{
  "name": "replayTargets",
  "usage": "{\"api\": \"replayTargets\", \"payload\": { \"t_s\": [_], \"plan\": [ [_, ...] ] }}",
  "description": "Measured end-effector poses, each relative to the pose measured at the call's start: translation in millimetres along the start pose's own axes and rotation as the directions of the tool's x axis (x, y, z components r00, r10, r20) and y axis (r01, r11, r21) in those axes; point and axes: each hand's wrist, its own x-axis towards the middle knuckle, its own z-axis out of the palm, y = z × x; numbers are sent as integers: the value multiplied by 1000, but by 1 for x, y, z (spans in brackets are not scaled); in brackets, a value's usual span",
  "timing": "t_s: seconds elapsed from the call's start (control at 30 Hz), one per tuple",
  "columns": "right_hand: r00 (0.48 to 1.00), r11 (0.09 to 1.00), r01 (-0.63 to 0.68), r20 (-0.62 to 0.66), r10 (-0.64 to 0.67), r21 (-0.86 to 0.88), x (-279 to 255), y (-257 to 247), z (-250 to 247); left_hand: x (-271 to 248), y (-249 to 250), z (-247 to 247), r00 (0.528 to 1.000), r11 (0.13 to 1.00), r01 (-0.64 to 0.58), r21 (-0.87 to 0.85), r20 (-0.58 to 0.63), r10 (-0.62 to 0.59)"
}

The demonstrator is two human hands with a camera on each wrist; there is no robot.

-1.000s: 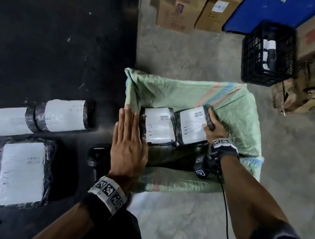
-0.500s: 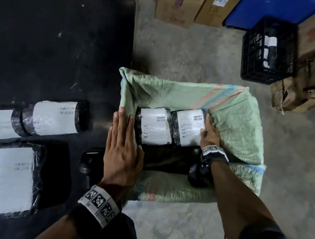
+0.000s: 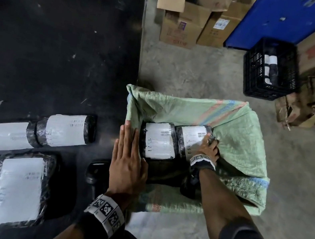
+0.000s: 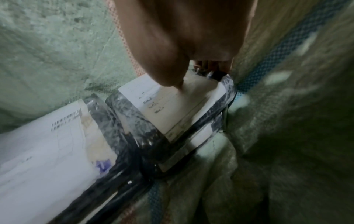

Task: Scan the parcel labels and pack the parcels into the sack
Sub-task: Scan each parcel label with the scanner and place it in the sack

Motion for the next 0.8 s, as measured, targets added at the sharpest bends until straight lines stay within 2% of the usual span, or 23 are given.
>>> {"api": "replayTargets", "payload": {
  "t_s": [0.13,0.23,0.4,0.47,0.57,0.67,0.8],
  "plan": [
    [979,999,-31,204,25,27,2,-9,-33,1,0,-2,1000,1000,-14,-25,25,14],
    [955,997,57,289,-68,44,-8,-13,-63,1,-1,-5,1000,1000,7,-22,22,-6],
    [946,974,221,233,-224,38,-44,-22,-105,4,2,-30,994,1000,0,6,112,-1],
    [947,971,220,216,-236,98,-67,-30,-123,9,1,-47,986,999,-24,21,168,20],
    [941,948,283,147,-304,147,-108,-43,-154,12,-4,-75,989,996,-85,1,122,84],
    [892,887,426,77,-444,178,-157,-53,-179,5,-10,-107,987,995,-95,20,130,92],
    [809,786,587,-90,-581,193,-227,-69,-199,-11,-30,-141,989,989,-149,-24,-16,148]
  ]
}}
